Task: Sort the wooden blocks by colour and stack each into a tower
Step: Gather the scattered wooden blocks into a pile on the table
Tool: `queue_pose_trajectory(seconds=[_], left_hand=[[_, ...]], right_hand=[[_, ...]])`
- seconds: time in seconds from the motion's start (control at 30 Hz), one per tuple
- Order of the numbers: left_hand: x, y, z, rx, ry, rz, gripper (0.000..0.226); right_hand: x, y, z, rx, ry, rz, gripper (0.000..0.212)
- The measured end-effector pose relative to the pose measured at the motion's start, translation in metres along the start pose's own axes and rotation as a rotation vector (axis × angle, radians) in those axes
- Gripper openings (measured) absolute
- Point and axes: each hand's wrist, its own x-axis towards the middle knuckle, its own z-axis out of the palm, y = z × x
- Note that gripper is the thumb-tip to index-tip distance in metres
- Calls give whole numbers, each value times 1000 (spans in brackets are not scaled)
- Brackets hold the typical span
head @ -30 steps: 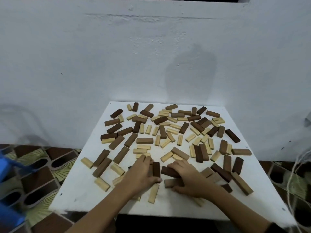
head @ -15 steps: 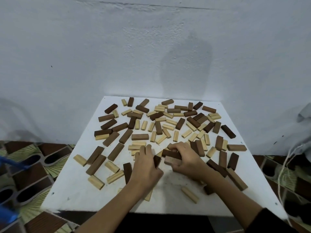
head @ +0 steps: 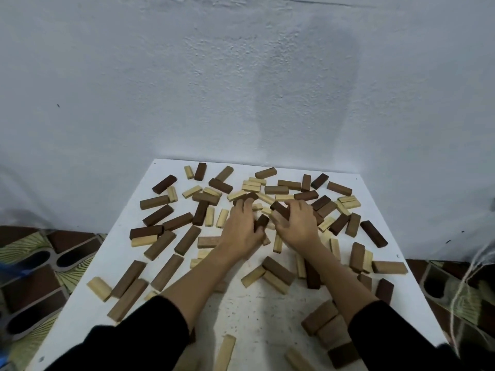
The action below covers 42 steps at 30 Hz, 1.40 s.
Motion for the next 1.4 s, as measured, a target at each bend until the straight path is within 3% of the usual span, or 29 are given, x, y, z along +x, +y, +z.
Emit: queue_pose_trajectory(seconds=[0.1, 0.2, 0.37, 0.5, 0.67, 0.73, 0.97, 1.4], left_hand=[[-3, -15, -10, -6, 40, 11, 52], [-15, -37, -30, 30, 75, 4, 48], [-48, -89, -71, 21, 157, -102, 42], [-69, -128, -93, 118, 111, -210, 53], [-81, -163, -102, 215, -98, -264, 89], [-81, -166, -103, 227, -116, -271, 93], [-78, -165, -106, 262, -92, -290, 78], [-82, -156, -98, -28, 114, -345, 78]], right_hand=[[-4, -4, 6, 81, 17, -113, 43], [-14, -25, 6, 225, -88, -252, 42], [-32, -76, 17, 192, -328, -444, 43], [-39, -99, 28, 62, -578, -473, 69], [-41, -103, 35, -143, -744, -469, 102], [-42, -106, 37, -193, -736, -485, 104], [-47, -111, 43, -235, -645, -540, 91], [-52, -116, 44, -174, -554, -503, 90]])
